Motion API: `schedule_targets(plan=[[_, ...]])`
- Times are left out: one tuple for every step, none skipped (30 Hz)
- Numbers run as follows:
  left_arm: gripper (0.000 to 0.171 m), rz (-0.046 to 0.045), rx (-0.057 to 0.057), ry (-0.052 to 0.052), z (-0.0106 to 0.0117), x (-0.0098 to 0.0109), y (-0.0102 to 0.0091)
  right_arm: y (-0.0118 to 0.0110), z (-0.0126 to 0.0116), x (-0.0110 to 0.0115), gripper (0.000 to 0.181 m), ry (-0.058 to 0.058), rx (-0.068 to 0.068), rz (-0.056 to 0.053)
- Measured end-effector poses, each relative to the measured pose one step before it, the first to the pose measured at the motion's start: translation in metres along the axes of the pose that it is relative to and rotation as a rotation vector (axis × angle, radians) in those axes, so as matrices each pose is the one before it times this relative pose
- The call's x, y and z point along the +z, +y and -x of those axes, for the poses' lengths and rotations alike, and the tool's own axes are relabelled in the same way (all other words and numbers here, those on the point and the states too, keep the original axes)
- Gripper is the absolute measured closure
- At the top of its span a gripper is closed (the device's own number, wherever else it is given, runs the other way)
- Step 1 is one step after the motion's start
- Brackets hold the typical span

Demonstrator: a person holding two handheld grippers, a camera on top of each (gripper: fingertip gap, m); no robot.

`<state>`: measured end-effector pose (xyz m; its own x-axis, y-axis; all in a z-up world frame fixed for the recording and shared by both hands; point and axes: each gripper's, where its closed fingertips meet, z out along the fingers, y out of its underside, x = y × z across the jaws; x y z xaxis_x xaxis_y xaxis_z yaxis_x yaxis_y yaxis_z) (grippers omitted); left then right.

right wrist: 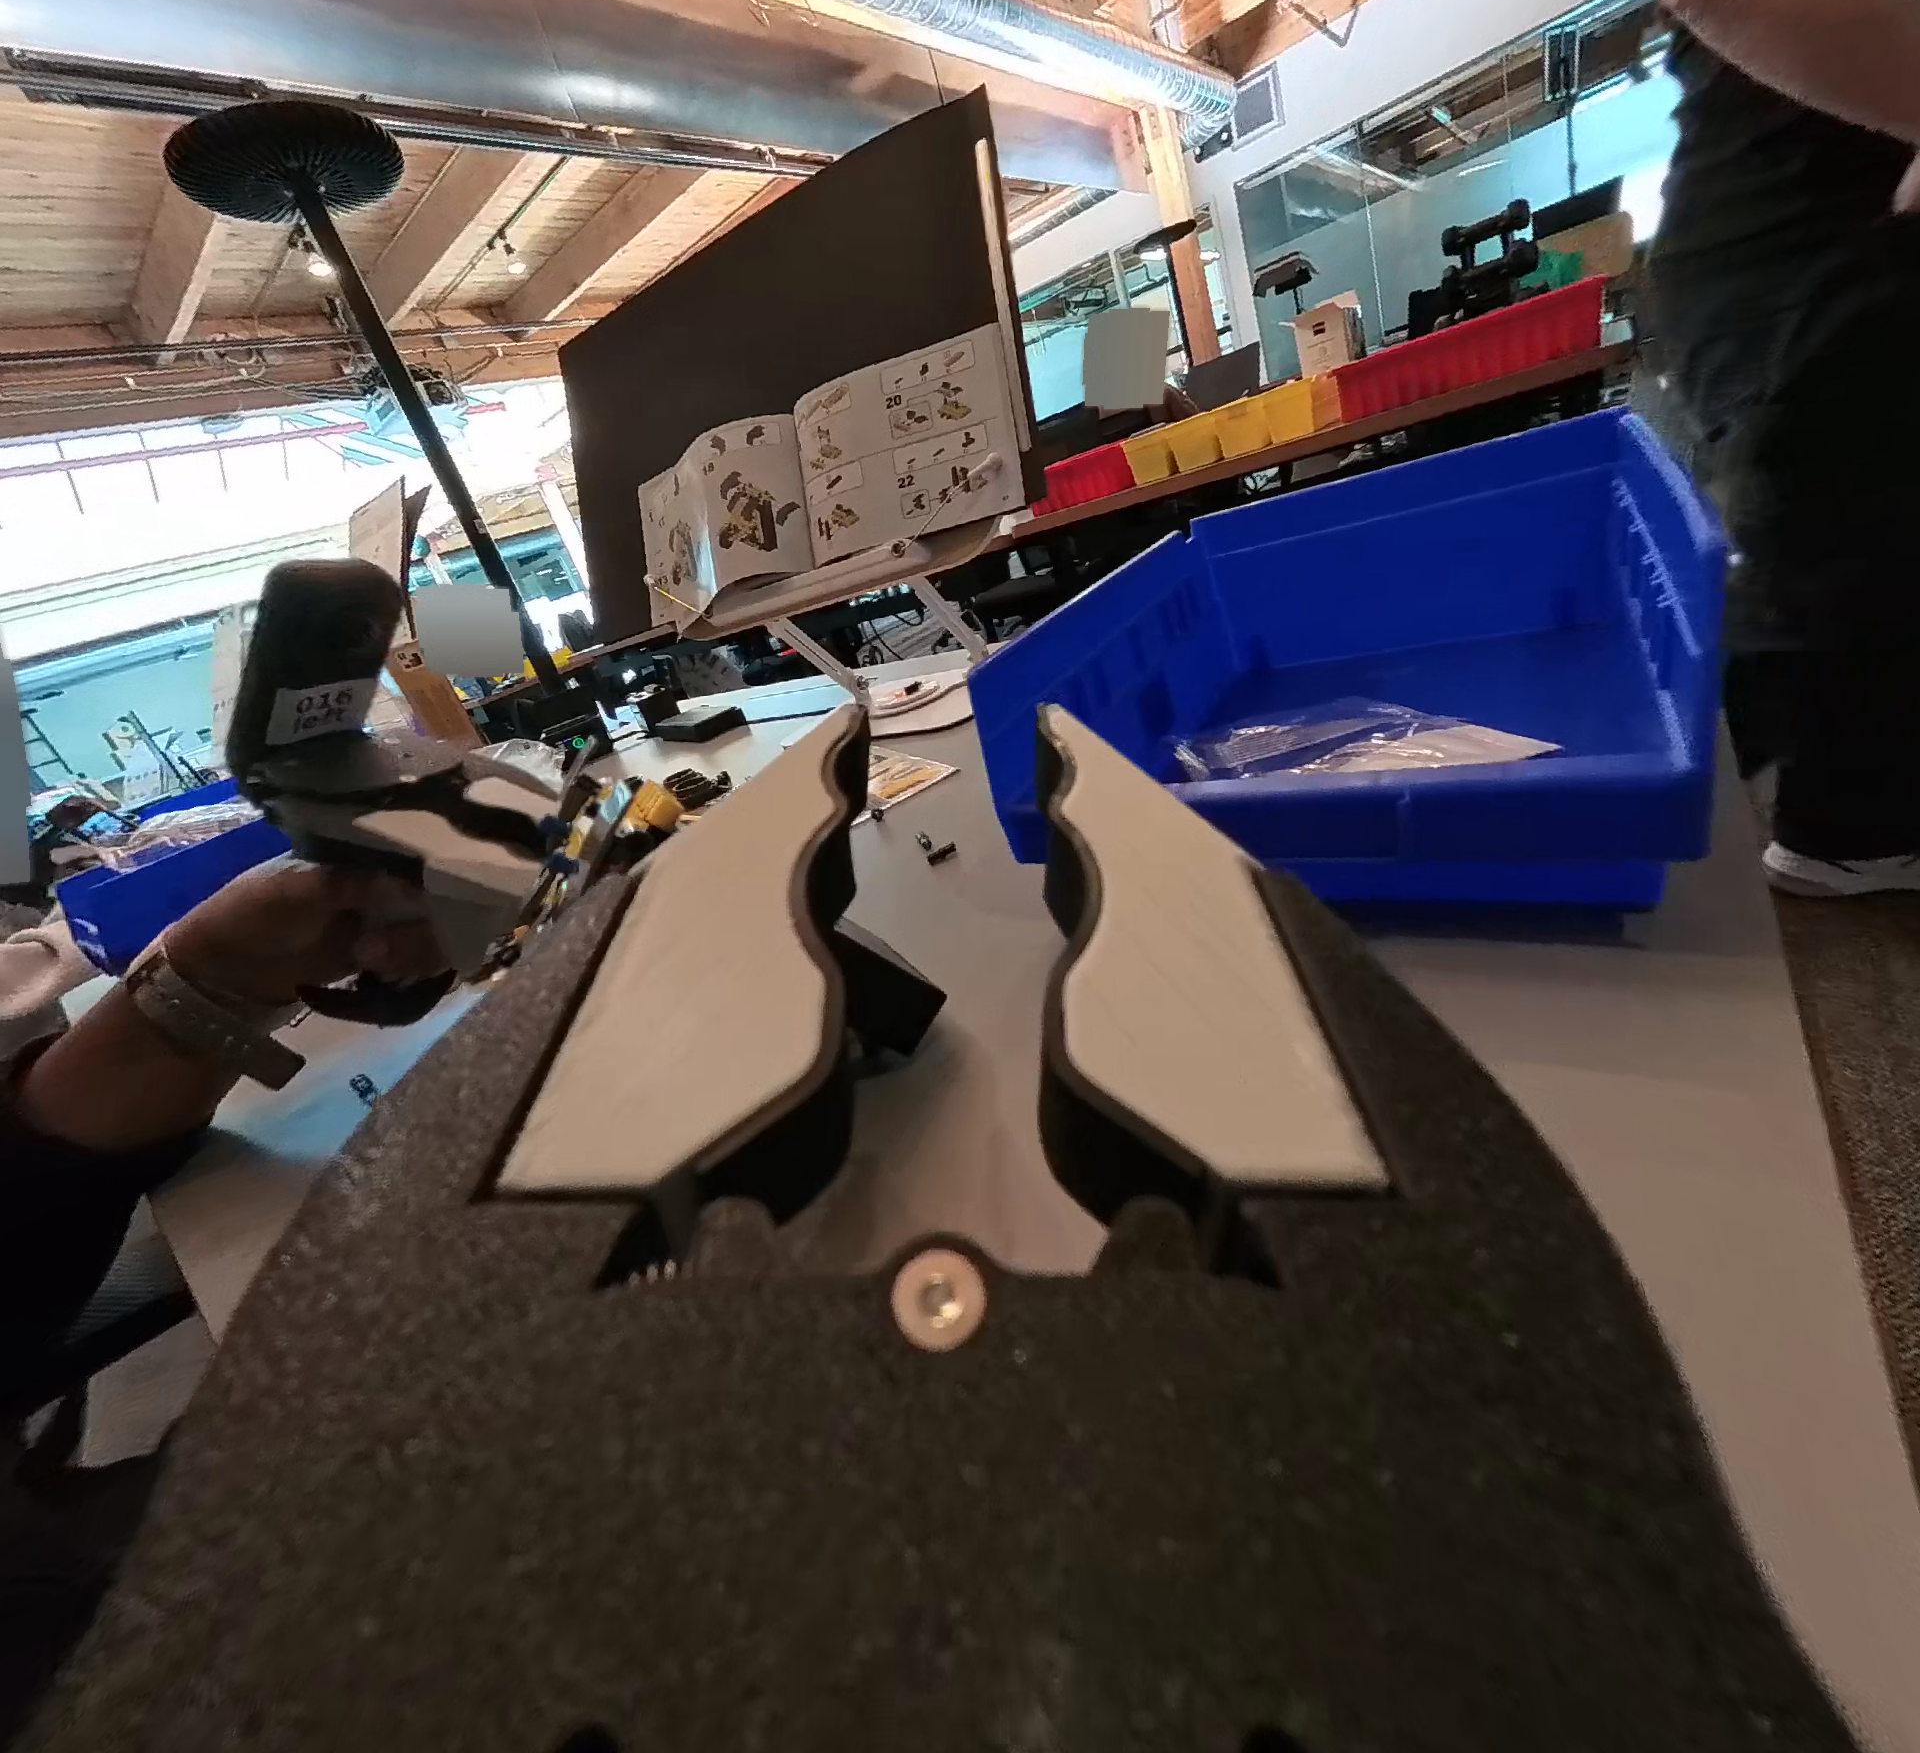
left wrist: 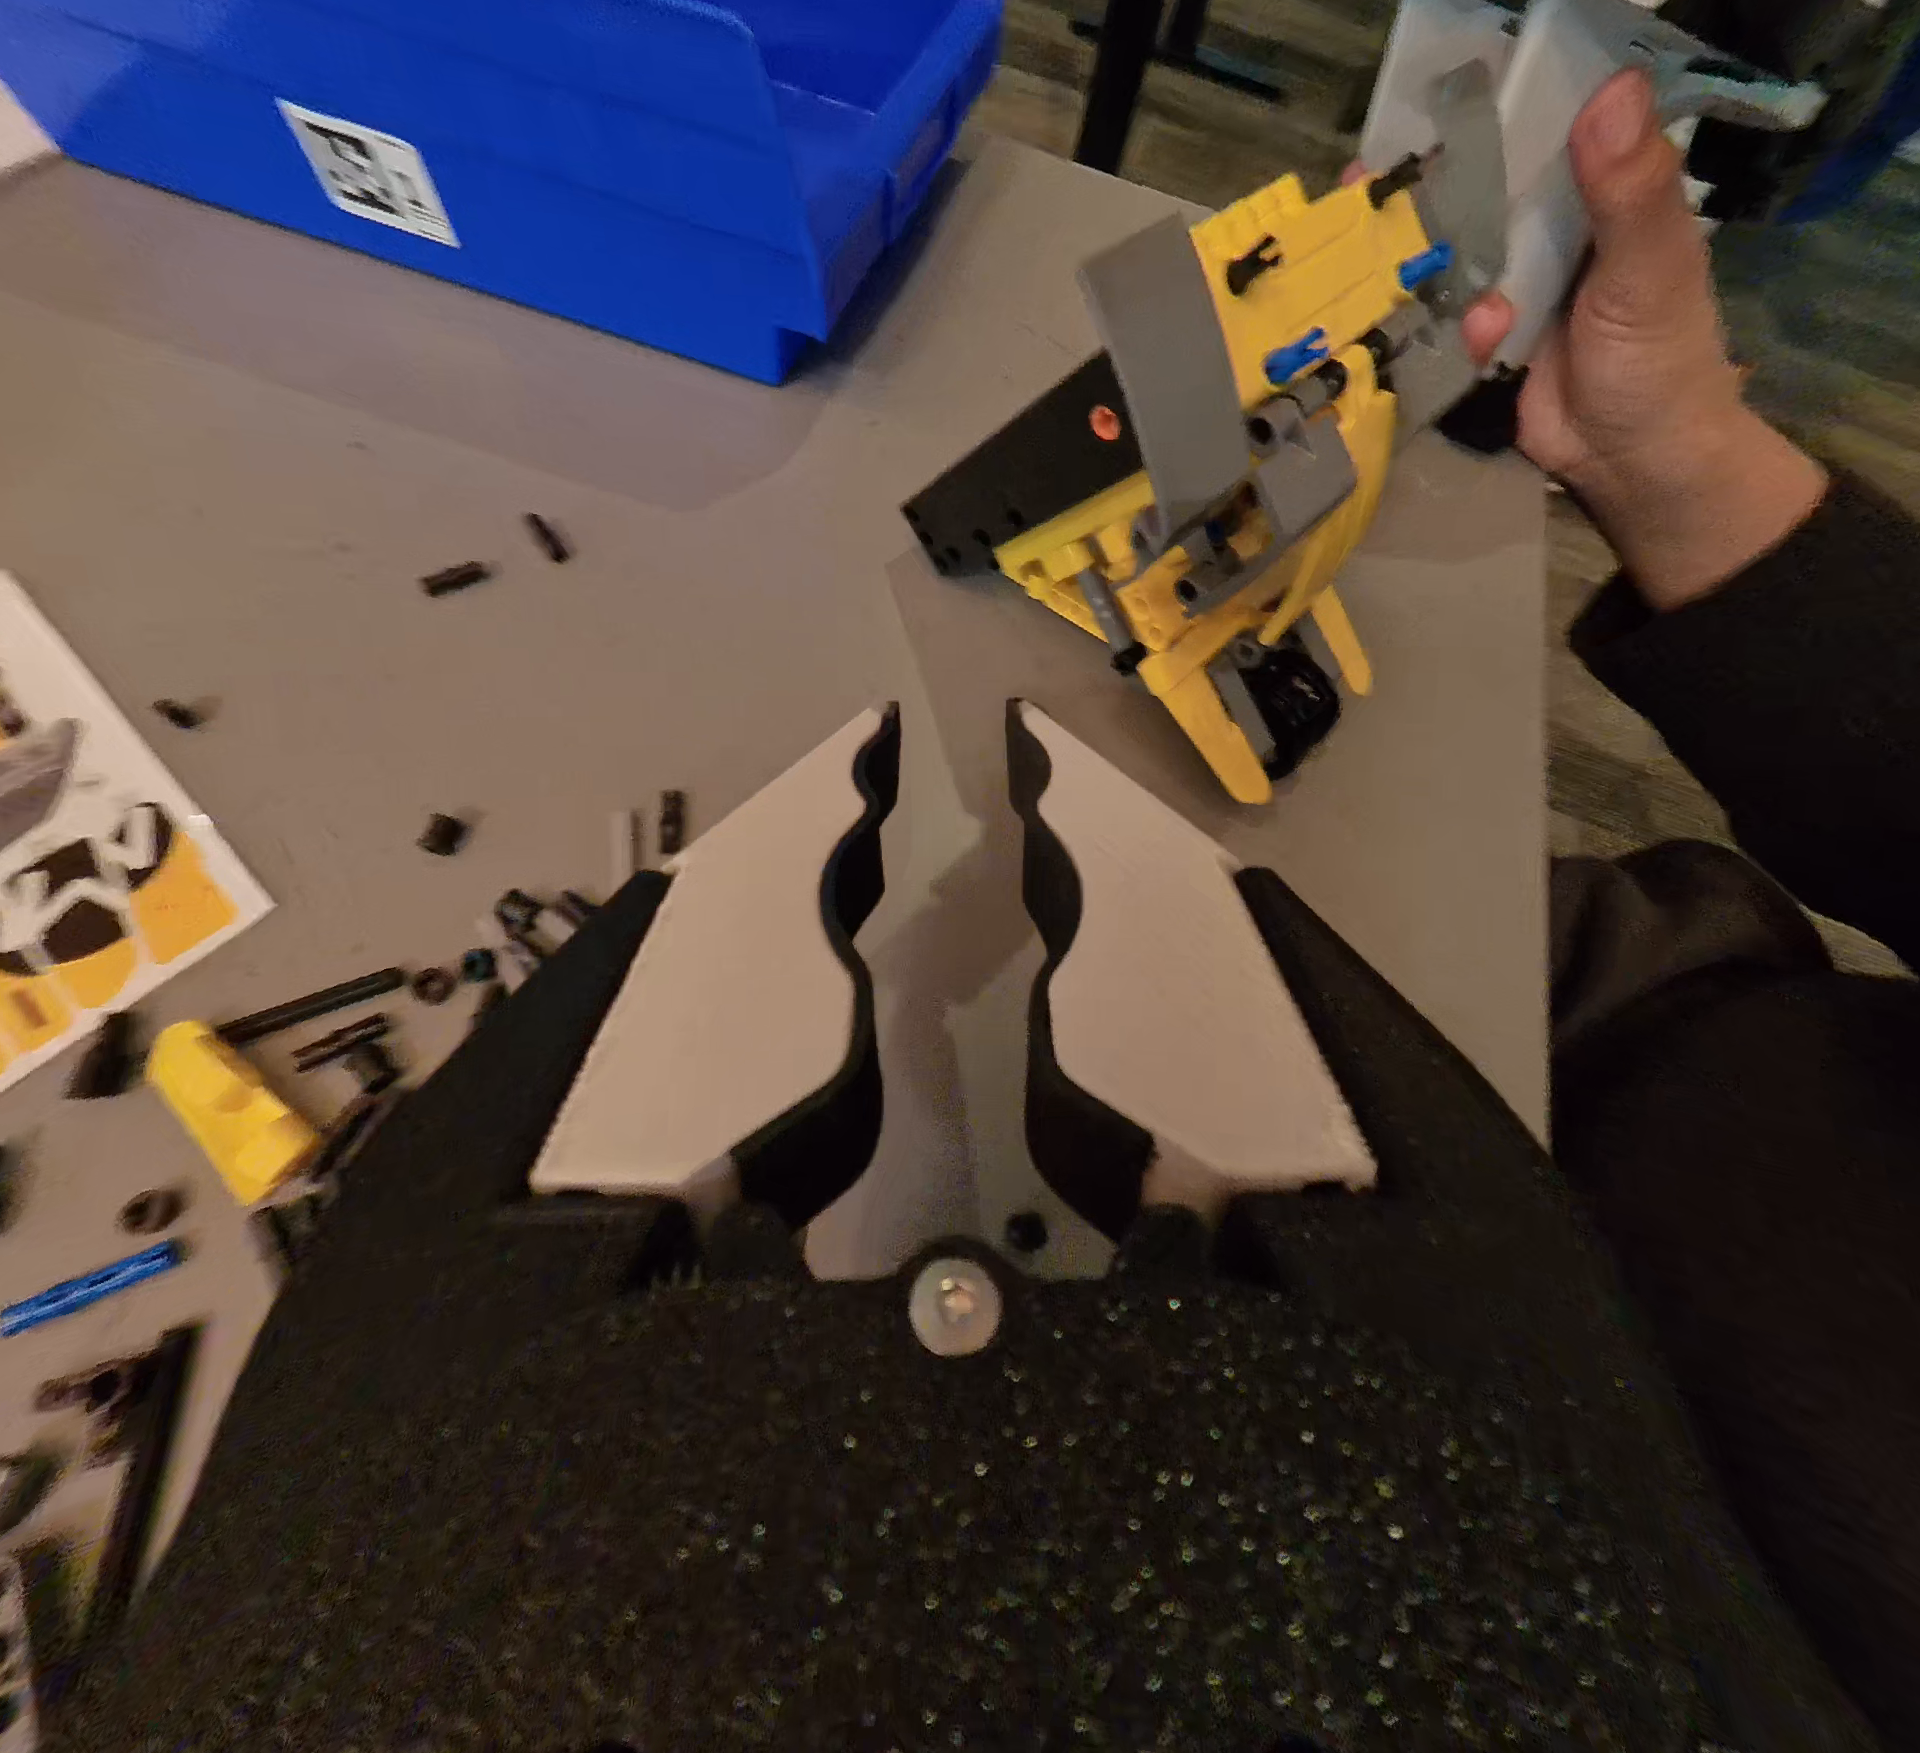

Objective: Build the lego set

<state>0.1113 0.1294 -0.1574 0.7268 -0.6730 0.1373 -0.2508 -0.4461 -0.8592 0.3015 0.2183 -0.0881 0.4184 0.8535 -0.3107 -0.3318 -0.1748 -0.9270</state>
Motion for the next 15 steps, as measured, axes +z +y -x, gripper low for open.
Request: schedule_targets(plan=[[0.152,0.01569,-0.0097,0.0439,-0.00664,0.00129,0.00264,0.00015,-0.00095,-0.00036,0.153,-0.0001,0.0127,0.0020],[0.152,0.01683,-0.0050,0.0483,-0.00766,0.00133,0.00274,0.00164,-0.00167,-0.00027,0.158,0.0028,0.0193,0.0128],[0.152,0.01747,0.0006,0.0443,-0.00790,0.00165,0.00281,0.00580,-0.00523,-0.00036,0.166,0.0276,0.0270,0.0462],[0.152,0.01839,0.0104,0.0353,-0.00718,0.00198,0.00311,0.01276,-0.01047,-0.00114,0.180,0.0694,0.0271,0.1032],[0.152,0.02124,0.0191,0.0206,-0.00555,0.00232,0.00336,0.01679,-0.00808,-0.00181,0.181,0.0685,0.0095,0.1379],[0.152,0.02474,0.0264,0.0081,-0.00428,0.00273,0.00408,0.01649,-0.00020,-0.00157,0.181,0.0296,-0.0093,0.1309],[0.152,0.02516,0.0319,0.0026,-0.00396,0.00303,0.00415,0.01616,0.00617,-0.00078,0.181,-0.0011,-0.0102,0.1191],[0.152,0.02856,0.0355,0.0064,-0.00472,0.00331,0.00494,0.01688,0.01106,0.00071,0.181,-0.0250,-0.0113,0.1156],[0.152,0.03019,0.0327,0.0135,-0.00584,0.00378,0.00490,0.01791,0.01520,0.00266,0.181,-0.0456,-0.0228,0.1146],[0.152,0.03000,0.0283,0.0180,-0.00648,0.00416,0.00425,0.01748,0.01718,0.00468,0.181,-0.0522,-0.0445,0.1112],[0.152,0.02743,0.0239,0.0122,-0.00571,0.00428,0.00351,0.01476,0.01570,0.00639,0.181,-0.0386,-0.0720,0.0961],[0.152,0.02311,0.0210,-0.0028,-0.00328,0.00426,0.00259,0.00979,0.01237,0.00726,0.181,-0.0182,-0.0913,0.0703],[0.152,0.01681,0.0183,-0.0190,-0.00055,0.00372,0.00154,0.00462,0.00895,0.00722,0.181,-0.0025,-0.0954,0.0420],[0.152,0.01162,0.0110,-0.0287,0.00158,0.00321,0.00095,0.00020,0.00510,0.00637,0.181,0.0102,-0.0822,0.0168],[0.152,0.00922,0.0033,-0.0272,0.00211,0.00246,0.00071,-0.00213,0.00264,0.00475,0.181,0.0109,-0.0580,0.0002]])
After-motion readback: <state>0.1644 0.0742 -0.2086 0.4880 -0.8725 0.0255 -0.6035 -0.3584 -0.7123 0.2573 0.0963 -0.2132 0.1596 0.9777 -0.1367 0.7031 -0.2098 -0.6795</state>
